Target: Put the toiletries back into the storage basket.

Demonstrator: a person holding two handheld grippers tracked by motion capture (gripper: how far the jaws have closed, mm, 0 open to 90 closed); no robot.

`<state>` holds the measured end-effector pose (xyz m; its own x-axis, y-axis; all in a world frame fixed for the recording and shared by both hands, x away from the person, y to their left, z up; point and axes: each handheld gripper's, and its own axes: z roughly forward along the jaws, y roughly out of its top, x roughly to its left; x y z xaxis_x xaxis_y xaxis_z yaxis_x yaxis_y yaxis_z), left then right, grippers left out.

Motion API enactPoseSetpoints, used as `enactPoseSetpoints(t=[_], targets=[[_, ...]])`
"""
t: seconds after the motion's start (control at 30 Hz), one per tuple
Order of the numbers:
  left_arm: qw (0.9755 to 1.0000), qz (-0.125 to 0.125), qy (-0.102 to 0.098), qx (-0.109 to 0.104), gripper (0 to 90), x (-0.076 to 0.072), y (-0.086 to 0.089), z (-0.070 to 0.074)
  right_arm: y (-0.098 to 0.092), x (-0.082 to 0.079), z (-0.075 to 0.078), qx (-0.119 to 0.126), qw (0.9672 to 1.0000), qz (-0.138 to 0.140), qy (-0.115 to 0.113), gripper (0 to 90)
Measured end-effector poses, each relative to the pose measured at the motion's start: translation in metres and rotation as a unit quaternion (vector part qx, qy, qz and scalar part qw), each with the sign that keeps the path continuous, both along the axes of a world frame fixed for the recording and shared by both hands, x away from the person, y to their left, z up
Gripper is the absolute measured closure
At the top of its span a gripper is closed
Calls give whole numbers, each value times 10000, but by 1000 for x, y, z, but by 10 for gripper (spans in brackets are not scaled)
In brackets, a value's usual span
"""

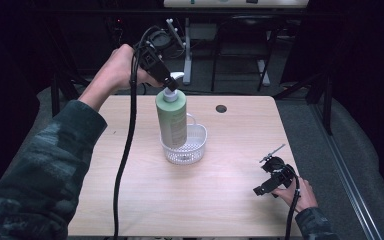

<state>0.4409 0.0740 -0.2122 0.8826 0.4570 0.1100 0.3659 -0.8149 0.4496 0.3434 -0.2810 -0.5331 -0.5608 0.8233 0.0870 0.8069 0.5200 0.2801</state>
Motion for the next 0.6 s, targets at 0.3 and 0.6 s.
enactPoseSetpoints(t=[0.3, 0.6], targets=[[10000, 9, -35, -23, 632, 3, -2, -2, 0, 0, 0, 6, 10000, 2, 6, 0], [10000, 17, -45, -7, 632, 6, -6, -6, 0, 0, 0, -23, 10000, 34, 5, 0]])
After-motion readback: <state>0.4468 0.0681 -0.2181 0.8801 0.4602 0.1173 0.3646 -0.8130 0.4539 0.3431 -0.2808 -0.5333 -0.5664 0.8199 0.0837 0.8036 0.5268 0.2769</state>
